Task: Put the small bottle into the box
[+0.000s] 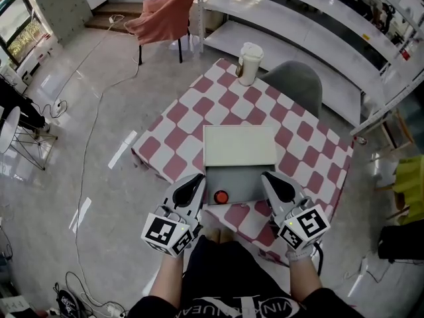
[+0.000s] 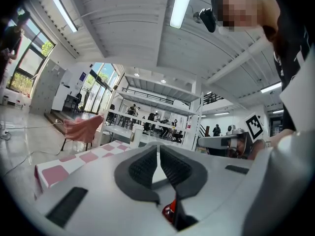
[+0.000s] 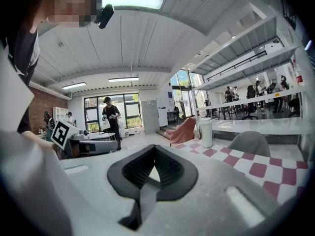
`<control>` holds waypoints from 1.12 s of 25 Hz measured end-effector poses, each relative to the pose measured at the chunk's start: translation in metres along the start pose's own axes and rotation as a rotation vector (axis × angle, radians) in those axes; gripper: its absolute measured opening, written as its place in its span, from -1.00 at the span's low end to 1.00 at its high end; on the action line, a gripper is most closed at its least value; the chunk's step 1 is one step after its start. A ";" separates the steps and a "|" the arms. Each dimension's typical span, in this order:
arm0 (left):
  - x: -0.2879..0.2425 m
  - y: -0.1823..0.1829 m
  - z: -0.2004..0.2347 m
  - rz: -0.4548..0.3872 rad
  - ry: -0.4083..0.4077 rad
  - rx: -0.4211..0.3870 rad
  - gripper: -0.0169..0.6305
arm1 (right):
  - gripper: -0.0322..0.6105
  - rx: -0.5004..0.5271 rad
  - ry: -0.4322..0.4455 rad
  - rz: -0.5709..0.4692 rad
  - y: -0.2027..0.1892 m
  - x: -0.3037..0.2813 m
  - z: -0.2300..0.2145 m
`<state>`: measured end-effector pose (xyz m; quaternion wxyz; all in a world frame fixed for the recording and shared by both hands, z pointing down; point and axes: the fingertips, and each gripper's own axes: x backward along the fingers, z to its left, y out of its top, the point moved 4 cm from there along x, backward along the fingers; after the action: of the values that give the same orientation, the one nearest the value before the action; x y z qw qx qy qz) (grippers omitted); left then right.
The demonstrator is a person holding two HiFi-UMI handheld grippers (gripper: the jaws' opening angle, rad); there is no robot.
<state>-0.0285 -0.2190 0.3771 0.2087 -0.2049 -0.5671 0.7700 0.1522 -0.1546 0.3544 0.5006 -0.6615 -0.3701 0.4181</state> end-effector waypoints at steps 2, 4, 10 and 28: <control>0.001 0.004 0.000 -0.007 0.003 -0.005 -0.87 | -0.88 -0.001 -0.004 -0.010 0.004 0.001 -0.001; 0.002 0.006 0.000 -0.016 0.005 -0.010 -0.87 | -0.88 0.002 -0.007 -0.019 0.007 0.002 -0.002; 0.004 0.019 -0.003 -0.028 0.008 -0.022 -0.87 | -0.88 -0.015 -0.034 -0.039 0.014 0.007 -0.003; 0.011 0.046 -0.004 -0.075 0.005 -0.037 -0.87 | -0.88 0.043 -0.032 -0.099 0.039 0.013 0.008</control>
<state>-0.0398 -0.2221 0.3314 0.2352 -0.1893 -0.5881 0.7503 0.1525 -0.1486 0.3133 0.5290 -0.6247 -0.4012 0.4110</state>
